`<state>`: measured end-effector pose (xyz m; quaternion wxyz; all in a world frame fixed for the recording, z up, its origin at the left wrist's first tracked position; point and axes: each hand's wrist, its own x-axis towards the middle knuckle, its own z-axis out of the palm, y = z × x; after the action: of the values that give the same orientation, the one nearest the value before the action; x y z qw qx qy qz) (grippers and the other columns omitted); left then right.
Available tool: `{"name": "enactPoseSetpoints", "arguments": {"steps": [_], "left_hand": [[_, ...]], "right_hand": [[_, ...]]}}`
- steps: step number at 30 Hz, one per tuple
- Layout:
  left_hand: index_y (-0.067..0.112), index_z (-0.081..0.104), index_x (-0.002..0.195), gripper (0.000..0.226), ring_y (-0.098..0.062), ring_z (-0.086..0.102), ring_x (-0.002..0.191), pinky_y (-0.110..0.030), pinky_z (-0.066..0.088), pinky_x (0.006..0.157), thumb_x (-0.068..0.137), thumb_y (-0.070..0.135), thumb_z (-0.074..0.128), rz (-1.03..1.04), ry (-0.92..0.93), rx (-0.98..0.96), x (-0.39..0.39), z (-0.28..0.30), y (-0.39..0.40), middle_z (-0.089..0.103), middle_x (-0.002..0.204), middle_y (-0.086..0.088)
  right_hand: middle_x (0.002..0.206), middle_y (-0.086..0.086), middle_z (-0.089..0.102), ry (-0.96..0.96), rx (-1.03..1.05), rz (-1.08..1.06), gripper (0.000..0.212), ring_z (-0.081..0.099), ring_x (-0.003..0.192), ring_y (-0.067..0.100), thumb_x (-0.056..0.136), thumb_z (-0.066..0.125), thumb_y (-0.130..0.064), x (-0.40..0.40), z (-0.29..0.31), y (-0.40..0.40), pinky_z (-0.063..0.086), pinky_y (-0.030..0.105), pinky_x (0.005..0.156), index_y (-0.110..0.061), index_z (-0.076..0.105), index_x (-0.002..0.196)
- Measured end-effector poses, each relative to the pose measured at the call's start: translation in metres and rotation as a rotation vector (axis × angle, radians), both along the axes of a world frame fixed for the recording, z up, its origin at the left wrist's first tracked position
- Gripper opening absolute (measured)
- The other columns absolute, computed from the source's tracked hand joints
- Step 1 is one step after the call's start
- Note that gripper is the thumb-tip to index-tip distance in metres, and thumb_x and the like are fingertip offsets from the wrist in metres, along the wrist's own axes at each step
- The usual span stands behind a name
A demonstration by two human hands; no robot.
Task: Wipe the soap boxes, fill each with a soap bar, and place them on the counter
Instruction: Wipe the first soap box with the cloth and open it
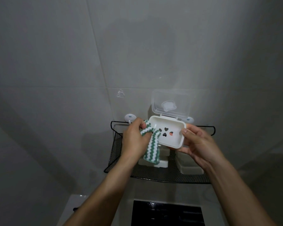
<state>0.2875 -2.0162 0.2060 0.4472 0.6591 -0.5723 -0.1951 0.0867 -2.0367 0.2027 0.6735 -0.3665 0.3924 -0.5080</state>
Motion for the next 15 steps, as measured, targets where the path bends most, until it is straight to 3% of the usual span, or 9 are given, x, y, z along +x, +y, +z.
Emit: {"name": "enactPoseSetpoints", "arguments": {"steps": [3,10,15], "left_hand": [[0.016,0.05,0.082,0.023,-0.002,0.052,0.069,-0.013,0.036,0.054,0.082,0.007,0.071,-0.002,0.059,-0.024,-0.003,-0.009,0.006,0.059,0.081,0.007],[0.02,0.052,0.083,0.026,0.007,0.057,0.071,-0.006,0.042,0.059,0.083,-0.001,0.068,-0.022,0.148,-0.006,-0.007,-0.025,0.009,0.061,0.084,0.008],[0.021,0.056,0.087,0.021,0.007,0.055,0.076,-0.005,0.039,0.056,0.084,0.009,0.073,0.023,0.014,0.097,0.001,-0.038,0.006,0.06,0.086,0.015]], "right_hand": [[0.108,0.021,0.074,0.017,0.01,0.003,0.022,0.075,0.09,0.032,0.098,0.052,0.0,-0.003,-0.001,0.0,0.061,0.043,0.06,-0.002,0.064,0.117],[0.103,0.019,0.075,0.072,0.106,-0.023,0.018,0.074,0.089,0.032,0.098,0.054,-0.004,-0.02,-0.005,0.001,0.062,0.045,0.059,-0.006,0.066,0.111],[0.093,0.013,0.077,0.13,0.119,-0.083,0.014,0.075,0.082,0.027,0.097,0.056,-0.005,-0.039,-0.004,0.0,0.062,0.042,0.057,-0.011,0.068,0.102]]}}
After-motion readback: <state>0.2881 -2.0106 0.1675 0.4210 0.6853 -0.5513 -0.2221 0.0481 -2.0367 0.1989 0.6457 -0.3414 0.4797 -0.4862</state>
